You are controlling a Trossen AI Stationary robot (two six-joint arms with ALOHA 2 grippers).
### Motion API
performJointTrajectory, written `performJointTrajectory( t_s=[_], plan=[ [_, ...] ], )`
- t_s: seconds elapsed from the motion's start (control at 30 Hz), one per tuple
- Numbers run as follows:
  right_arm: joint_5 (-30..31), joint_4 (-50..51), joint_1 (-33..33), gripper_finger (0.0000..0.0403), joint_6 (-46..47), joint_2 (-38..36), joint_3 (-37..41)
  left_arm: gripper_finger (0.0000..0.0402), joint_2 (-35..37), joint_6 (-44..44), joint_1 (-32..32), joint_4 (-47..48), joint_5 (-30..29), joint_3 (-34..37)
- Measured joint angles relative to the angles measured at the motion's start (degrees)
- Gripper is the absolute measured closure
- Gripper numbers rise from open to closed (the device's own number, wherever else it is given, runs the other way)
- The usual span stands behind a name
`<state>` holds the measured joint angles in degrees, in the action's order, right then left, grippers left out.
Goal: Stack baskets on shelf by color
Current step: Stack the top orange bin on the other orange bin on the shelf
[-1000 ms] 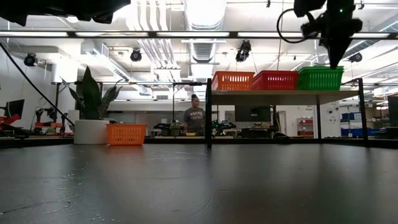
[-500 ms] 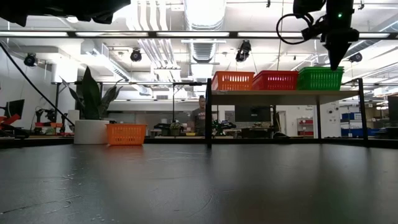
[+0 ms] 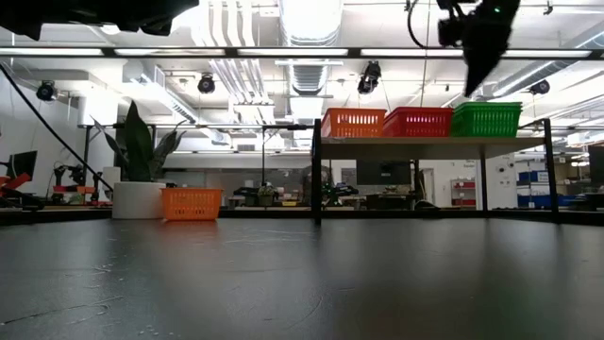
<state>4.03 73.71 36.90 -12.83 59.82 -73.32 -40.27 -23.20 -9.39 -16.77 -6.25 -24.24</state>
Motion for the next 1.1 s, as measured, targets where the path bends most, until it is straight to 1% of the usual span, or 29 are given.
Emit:
performJointTrajectory(
  t_s=[0.1, 0.23, 0.37, 0.47, 0.6, 0.77, 0.83, 0.97, 1.1],
  plan=[
    [-0.81, -4.19, -2.61, 0.0394, 0.12, 0.14, -0.85, 0.0402, -0.55, 0.0, -0.02, -1.12, 0.0, 0.03],
    [-5.1, -9.05, -7.72, 0.0394, -0.02, -0.38, -1.12, 0.0402, -1.58, 0.0, 0.0, -1.43, 0.0, 0.01],
    [-5.51, -12.05, -15.02, 0.0394, 1.8, -1.56, -0.56, 0.0402, -2.88, -0.07, 0.0, -3.98, -0.07, 0.01],
    [-5.54, -16.01, -21.45, 0.0394, 2.4, -3.2, 1.42, 0.0402, -4.38, -0.07, 0.0, -5.45, -0.28, 0.03],
    [-4.9, -24.8, -29.12, 0.0394, 2.72, -7.27, 7.11, 0.0402, -6.45, 0.21, 0.0, -6.15, -0.51, -0.39],
    [-0.74, -37.56, -36.13, 0.0394, 0.86, -13.32, 17.82, 0.0402, -9.76, 0.41, 0.0, -10.19, -1.99, -0.41],
    [0.31, -42.48, -37.4, 0.0394, -1.54, -15.7, 22.23, 0.0402, -11.32, 0.45, 0.0, -11.79, -2.96, -0.41],
    [0.49, -50.45, -37.52, 0.0394, -5.29, -20.93, 29.41, 0.0402, -14.28, 2.77, 0.0, -15.44, -3.27, -0.41],
    [-0.8, -58.16, -37.52, 0.0394, -7.67, -26.02, 35.22, 0.0402, -17.26, 7.71, 0.0, -16.26, -3.97, -0.41]
  ],
)
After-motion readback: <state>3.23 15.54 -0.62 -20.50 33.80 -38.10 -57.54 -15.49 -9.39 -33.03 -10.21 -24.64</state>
